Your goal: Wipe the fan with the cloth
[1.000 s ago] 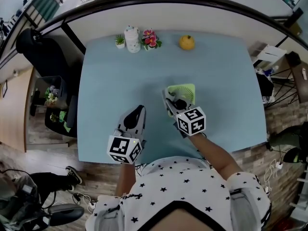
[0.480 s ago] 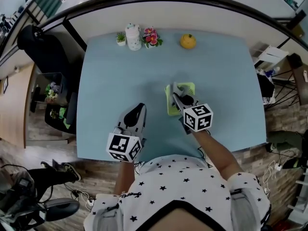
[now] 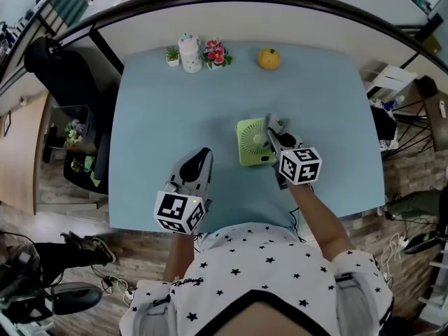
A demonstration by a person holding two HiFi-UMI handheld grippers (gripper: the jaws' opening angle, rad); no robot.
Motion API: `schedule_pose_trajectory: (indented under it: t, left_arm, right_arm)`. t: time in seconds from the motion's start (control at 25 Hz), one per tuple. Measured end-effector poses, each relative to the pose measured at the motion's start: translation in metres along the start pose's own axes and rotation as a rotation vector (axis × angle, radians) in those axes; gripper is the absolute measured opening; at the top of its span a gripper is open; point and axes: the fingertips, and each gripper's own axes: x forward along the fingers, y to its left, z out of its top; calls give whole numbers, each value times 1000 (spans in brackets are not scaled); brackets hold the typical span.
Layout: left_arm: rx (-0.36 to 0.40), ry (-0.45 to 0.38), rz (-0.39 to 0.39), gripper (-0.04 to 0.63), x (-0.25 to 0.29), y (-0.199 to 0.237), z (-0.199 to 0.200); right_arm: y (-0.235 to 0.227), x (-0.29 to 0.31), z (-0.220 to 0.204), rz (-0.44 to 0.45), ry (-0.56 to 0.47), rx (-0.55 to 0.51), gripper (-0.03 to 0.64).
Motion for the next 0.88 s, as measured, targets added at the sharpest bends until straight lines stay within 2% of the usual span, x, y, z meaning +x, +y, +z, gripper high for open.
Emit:
schedule_pose_trajectory:
  t: [0.32, 0.56, 0.68, 0.88]
  left_arm:
    - [3, 4, -9, 40, 3, -5, -1]
    - [4, 4, -14, 40, 1, -6, -1]
    - [4, 4, -15, 40, 2, -7, -1]
    - [3, 2, -15, 40, 1, -8, -1]
  right_arm:
    - [-30, -11, -10, -64, 11, 33, 54]
    - [-29, -14, -10, -70, 10, 39, 54]
    - [-16, -17, 1, -37, -20, 52, 54]
    - [26, -9, 13, 71, -54, 34, 54]
